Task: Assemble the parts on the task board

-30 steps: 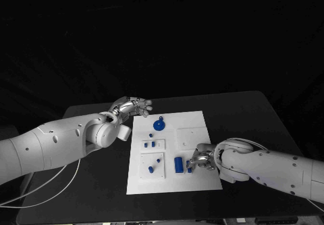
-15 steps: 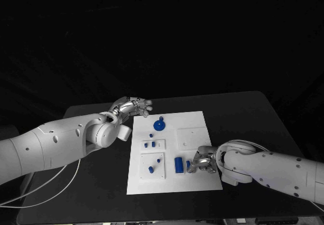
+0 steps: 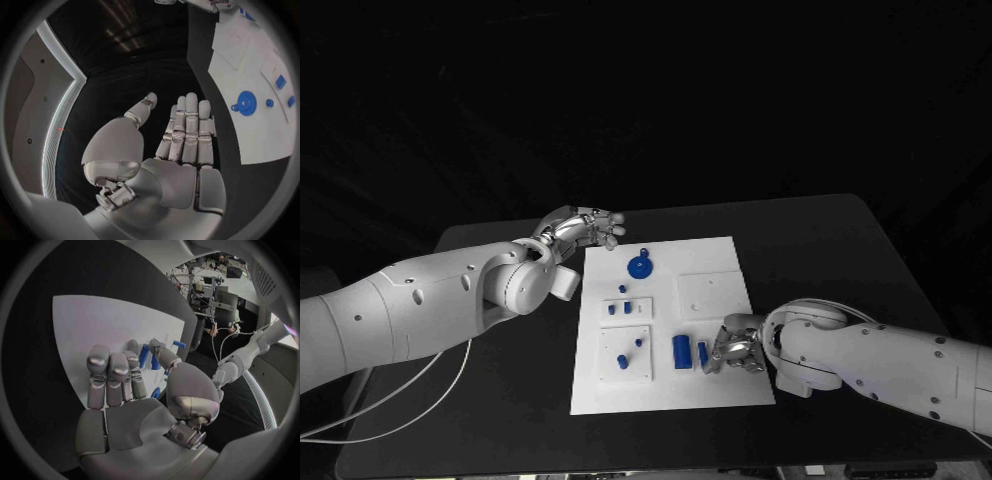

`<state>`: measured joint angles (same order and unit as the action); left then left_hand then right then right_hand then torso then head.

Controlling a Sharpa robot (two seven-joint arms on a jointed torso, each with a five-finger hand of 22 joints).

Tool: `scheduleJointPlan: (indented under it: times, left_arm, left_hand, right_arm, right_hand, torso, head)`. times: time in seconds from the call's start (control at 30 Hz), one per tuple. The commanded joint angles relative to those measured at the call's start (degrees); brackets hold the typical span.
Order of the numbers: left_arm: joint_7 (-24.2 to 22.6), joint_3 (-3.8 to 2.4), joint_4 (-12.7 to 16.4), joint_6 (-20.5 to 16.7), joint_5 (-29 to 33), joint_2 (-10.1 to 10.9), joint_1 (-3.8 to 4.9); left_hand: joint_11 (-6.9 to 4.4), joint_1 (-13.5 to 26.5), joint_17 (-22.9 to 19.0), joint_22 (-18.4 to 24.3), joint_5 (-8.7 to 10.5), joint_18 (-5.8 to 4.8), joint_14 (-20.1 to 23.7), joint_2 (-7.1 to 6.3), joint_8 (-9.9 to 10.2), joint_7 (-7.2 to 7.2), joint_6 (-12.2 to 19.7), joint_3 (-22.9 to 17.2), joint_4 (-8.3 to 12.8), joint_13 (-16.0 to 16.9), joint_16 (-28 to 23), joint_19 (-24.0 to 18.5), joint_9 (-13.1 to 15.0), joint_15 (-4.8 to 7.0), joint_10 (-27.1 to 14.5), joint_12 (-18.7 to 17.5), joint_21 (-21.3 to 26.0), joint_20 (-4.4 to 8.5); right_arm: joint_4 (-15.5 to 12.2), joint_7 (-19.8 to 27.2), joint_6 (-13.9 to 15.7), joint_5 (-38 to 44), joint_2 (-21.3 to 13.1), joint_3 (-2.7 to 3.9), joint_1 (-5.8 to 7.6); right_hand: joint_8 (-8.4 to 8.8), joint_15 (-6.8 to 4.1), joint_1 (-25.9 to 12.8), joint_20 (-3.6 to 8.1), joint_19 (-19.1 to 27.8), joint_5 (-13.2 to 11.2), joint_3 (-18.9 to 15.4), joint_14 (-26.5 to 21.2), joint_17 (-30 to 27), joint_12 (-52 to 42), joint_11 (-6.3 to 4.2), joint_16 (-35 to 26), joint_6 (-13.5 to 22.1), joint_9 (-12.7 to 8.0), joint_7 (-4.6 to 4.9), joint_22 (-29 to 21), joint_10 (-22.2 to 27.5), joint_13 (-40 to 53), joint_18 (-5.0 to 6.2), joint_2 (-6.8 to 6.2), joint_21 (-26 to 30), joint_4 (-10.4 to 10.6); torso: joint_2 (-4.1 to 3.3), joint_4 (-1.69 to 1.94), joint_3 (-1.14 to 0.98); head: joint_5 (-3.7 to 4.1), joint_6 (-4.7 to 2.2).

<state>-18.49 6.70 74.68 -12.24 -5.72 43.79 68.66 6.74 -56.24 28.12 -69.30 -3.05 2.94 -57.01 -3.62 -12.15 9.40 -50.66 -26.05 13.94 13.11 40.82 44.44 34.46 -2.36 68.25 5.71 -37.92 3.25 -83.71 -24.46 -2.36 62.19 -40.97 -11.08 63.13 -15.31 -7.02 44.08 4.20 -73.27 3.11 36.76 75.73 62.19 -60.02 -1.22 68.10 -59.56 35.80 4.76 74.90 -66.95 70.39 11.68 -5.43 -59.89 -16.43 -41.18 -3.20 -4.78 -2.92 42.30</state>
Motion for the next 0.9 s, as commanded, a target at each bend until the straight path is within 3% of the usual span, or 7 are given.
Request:
scheduleJointPlan:
  times: [0.03, 0.17, 0.2, 0.33, 0.5, 0.7, 0.9]
  left_arm:
    - [-0.38, -0.04, 0.18, 0.76, 0.27, -0.06, 0.04]
    - [-0.35, -0.04, 0.16, 0.73, 0.27, -0.10, 0.04]
    - [-0.35, -0.04, 0.16, 0.74, 0.27, -0.09, 0.04]
    - [-0.34, -0.04, 0.18, 0.76, 0.27, -0.08, 0.04]
    - [-0.34, -0.04, 0.17, 0.75, 0.27, -0.10, 0.04]
    - [-0.34, -0.04, 0.15, 0.76, 0.27, -0.13, 0.04]
    - [-0.31, -0.03, 0.15, 0.76, 0.27, -0.14, 0.04]
  left_hand:
    - [-0.09, 0.38, 0.08, -0.09, -0.06, 0.53, -0.07, 0.12, -0.33, 0.04, 0.25, -0.07, -0.39, 0.07, -0.39, 0.27, -0.05, -0.21, -0.46, -0.37, 0.29, -0.15]
    - [-0.08, 0.39, 0.09, -0.09, -0.06, 0.53, -0.07, 0.12, -0.34, 0.04, 0.26, -0.06, -0.40, 0.07, -0.39, 0.28, -0.06, -0.21, -0.46, -0.37, 0.29, -0.15]
    - [-0.08, 0.40, 0.09, -0.10, -0.06, 0.53, -0.08, 0.13, -0.34, 0.04, 0.26, -0.06, -0.41, 0.07, -0.39, 0.28, -0.06, -0.21, -0.46, -0.37, 0.29, -0.15]
    - [-0.08, 0.44, 0.13, -0.11, -0.07, 0.52, -0.09, 0.17, -0.34, 0.05, 0.26, -0.06, -0.46, 0.07, -0.41, 0.29, -0.06, -0.21, -0.48, -0.37, 0.31, -0.16]
    - [-0.08, 0.48, 0.15, -0.13, -0.07, 0.52, -0.09, 0.20, -0.34, 0.05, 0.27, -0.07, -0.51, 0.07, -0.43, 0.30, -0.07, -0.21, -0.47, -0.37, 0.32, -0.16]
    - [-0.08, 0.51, 0.18, -0.15, -0.07, 0.52, -0.09, 0.23, -0.35, 0.05, 0.27, -0.07, -0.56, 0.08, -0.45, 0.31, -0.07, -0.21, -0.48, -0.37, 0.33, -0.16]
    - [-0.08, 0.56, 0.22, -0.17, -0.07, 0.52, -0.10, 0.25, -0.36, 0.05, 0.27, -0.07, -0.62, 0.08, -0.47, 0.31, -0.08, -0.22, -0.48, -0.37, 0.35, -0.16]
  right_arm:
    - [0.17, 0.17, -0.55, 0.46, 0.05, -0.16, -0.24]
    - [0.25, 0.22, -0.24, 0.46, 0.15, -0.16, -0.29]
    - [0.27, 0.21, -0.26, 0.46, 0.20, -0.16, -0.30]
    - [0.45, -0.06, -0.28, 0.45, 0.40, -0.16, -0.36]
    - [0.60, -0.30, -0.26, 0.90, 0.67, -0.18, -0.44]
    - [0.45, -0.08, 0.26, 1.14, 0.97, -0.19, -0.46]
    - [0.42, -0.02, 1.21, 1.31, 1.13, -0.19, -0.46]
  right_hand:
    - [0.06, -0.17, 0.30, 0.02, 0.17, -0.23, -0.41, -0.11, 0.03, 0.39, -0.04, -0.40, 0.16, -0.04, 0.31, 0.51, 0.28, 0.06, 3.32, 0.60, 0.07, 0.13]
    - [0.04, -0.17, -0.03, -0.03, 0.16, -0.25, -0.44, -0.11, 0.02, 0.40, -0.04, -0.41, 0.10, -0.04, 0.31, 0.48, 0.25, 0.06, 3.32, 1.24, 0.10, 0.43]
    - [-0.01, -0.19, -0.15, -0.05, 0.14, -0.29, -0.11, -0.10, 0.02, 0.41, -0.08, -0.42, -0.03, -0.02, 0.27, 0.43, 0.20, 0.04, 3.32, 2.49, 0.15, 0.94]
    - [0.00, -0.25, -0.81, -0.13, 0.18, -0.29, 0.44, -0.13, 0.04, 0.43, -0.14, -0.41, -0.13, -0.03, 0.20, 0.39, 0.10, 0.04, 3.32, 3.80, 0.22, 1.54]
    - [0.04, -0.29, -0.72, -0.13, 0.18, -0.24, 1.60, -0.13, 0.09, 0.44, -0.19, -0.37, -0.22, -0.05, 0.16, 0.43, 0.04, 0.07, 3.32, 4.62, 0.18, 1.44]
    - [0.13, -0.27, 2.01, -0.23, 0.21, -0.22, 6.84, -0.10, 0.17, 0.45, -0.18, -0.29, -0.52, -0.19, 0.16, 0.59, -0.11, 0.15, 3.32, 7.77, 0.00, 0.02]
    - [0.09, -0.24, 2.12, -0.35, 0.14, -0.31, 7.69, -0.10, 0.21, 0.42, -0.17, -0.23, -0.61, -0.15, 0.17, 0.66, -0.17, 0.20, 3.32, 8.05, -0.15, -0.01]
  torso:
    - [-0.01, 0.01, -0.01]
    - [-0.03, 0.04, 0.02]
    - [-0.03, 0.04, 0.02]
    - [-0.01, 0.05, 0.00]
    - [-0.01, 0.05, 0.00]
    - [-0.01, 0.01, 0.00]
    - [0.00, 0.04, -0.06]
  head:
    - [0.07, -0.01]
    - [0.14, -0.06]
    - [0.14, -0.06]
    - [0.16, -0.10]
    - [0.16, -0.10]
    - [0.18, -0.08]
    - [0.19, -0.10]
